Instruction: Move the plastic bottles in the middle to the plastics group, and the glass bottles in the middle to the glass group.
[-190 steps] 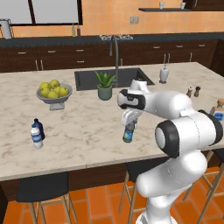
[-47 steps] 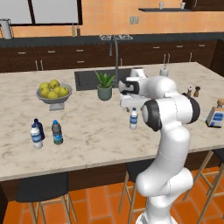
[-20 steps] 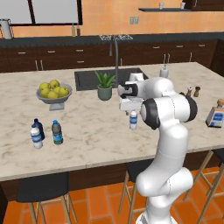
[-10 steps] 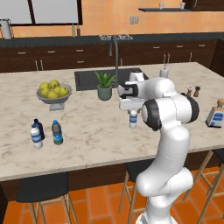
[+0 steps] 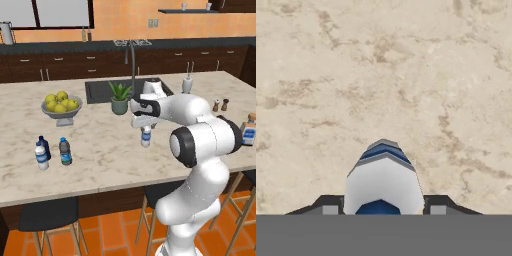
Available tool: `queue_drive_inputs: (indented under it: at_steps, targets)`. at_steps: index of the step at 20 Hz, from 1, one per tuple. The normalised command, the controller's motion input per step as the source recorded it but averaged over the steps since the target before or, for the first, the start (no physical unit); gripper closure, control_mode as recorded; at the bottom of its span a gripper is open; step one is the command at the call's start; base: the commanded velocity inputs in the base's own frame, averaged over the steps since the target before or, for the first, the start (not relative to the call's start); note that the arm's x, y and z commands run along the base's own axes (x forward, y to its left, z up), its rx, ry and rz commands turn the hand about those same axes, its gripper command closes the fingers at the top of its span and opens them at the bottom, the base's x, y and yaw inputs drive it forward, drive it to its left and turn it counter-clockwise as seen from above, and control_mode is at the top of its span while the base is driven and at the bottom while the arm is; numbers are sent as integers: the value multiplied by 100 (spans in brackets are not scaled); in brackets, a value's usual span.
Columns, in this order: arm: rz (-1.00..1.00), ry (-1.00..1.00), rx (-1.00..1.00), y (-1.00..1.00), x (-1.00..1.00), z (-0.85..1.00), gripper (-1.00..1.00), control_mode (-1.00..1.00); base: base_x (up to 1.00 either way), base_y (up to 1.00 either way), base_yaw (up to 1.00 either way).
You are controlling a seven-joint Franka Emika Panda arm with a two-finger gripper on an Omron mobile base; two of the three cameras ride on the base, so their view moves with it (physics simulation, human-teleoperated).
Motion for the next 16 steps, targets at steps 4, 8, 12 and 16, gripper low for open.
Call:
queue_drive_inputs:
  at_steps: [4, 8, 12, 16]
  targets:
    - [22, 0, 0, 78, -38, 27, 100, -100, 0, 0, 0]
    - [20, 3, 0, 88, -19, 22, 100, -100, 0, 0, 0]
    - [14, 0, 0, 97, -8, 5, 100, -100, 0, 0, 0]
    - [13, 0, 0, 100, -5, 0, 100, -100, 0, 0, 0]
